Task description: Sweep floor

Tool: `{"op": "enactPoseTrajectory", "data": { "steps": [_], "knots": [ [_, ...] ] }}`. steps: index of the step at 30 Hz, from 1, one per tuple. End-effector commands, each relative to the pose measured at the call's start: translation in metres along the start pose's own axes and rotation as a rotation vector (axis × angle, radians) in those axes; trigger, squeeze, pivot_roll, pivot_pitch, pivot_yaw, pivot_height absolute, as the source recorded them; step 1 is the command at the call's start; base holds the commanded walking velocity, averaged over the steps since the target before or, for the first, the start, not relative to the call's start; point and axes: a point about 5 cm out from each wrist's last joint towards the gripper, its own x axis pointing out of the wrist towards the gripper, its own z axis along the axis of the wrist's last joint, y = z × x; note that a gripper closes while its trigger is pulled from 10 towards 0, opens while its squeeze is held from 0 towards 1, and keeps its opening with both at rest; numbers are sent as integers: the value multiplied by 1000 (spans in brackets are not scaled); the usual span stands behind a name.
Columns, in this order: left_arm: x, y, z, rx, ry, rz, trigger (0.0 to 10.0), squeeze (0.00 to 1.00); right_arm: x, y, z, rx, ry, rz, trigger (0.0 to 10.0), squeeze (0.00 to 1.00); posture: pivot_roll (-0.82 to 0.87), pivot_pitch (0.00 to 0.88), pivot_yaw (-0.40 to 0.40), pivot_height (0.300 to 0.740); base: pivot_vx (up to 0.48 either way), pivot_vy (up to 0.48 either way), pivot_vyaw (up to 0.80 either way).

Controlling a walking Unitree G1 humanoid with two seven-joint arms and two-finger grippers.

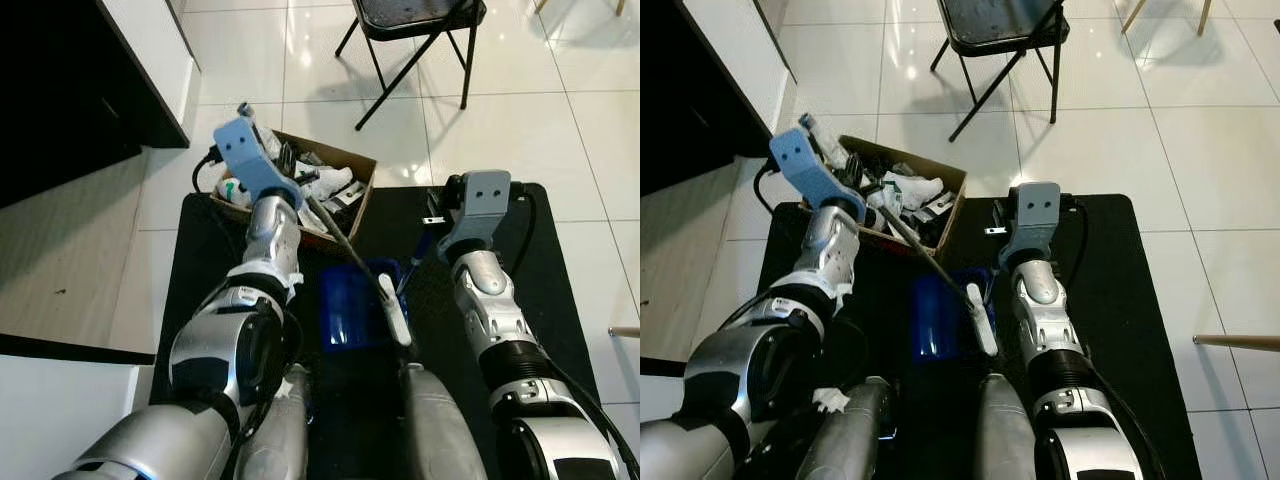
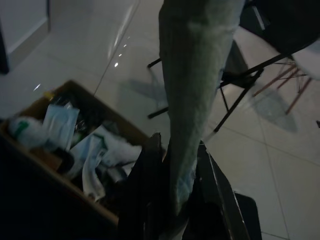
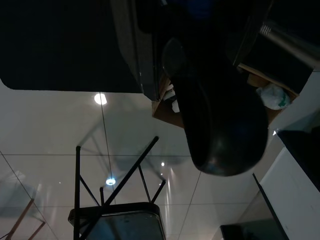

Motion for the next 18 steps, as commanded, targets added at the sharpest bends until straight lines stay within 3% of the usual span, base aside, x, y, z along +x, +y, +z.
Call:
{"op": "enactPoseTrajectory", "data": {
  "steps": [1, 4, 5, 6, 8, 10, 14, 16, 18],
  "knots": [
    [5, -6, 17, 76, -75, -108, 10000, 0, -6, 7, -18, 53, 75, 11, 10000, 0, -19, 198, 45, 740, 0, 0, 0],
    [4, 7, 21, 263, -49, -171, 10000, 0, -6, 8, -20, 53, 77, 13, 10000, 0, -19, 200, 47, 740, 0, 0, 0],
    [4, 7, 21, 263, -49, -171, 10000, 0, -6, 8, -20, 53, 77, 13, 10000, 0, -19, 200, 47, 740, 0, 0, 0],
    [5, 17, 29, 342, -61, -162, 10000, 0, -7, 8, -21, 54, 80, 13, 10000, 0, -19, 201, 47, 740, 0, 0, 0],
    [5, 23, 33, 380, -69, -149, 10000, 0, -7, 9, -22, 55, 82, 14, 10000, 0, -18, 201, 48, 740, 0, 0, 0],
    [5, 43, 49, 569, -93, -132, 10000, 0, -8, 11, -24, 58, 87, 16, 10000, 0, -16, 203, 46, 740, 0, 0, 0],
    [4, 55, 58, 607, -91, -110, 10000, 0, -8, 12, -25, 60, 89, 22, 10000, 0, -15, 206, 45, 740, 0, 0, 0],
    [2, 66, 63, 697, -73, -112, 10000, 0, -9, 15, -26, 63, 90, 33, 10000, 0, -13, 203, 44, 740, 0, 0, 0],
    [2, 68, 62, 713, -68, -113, 10000, 0, -9, 16, -26, 64, 90, 35, 10000, 0, -13, 203, 44, 740, 0, 0, 0]
  ]
}}
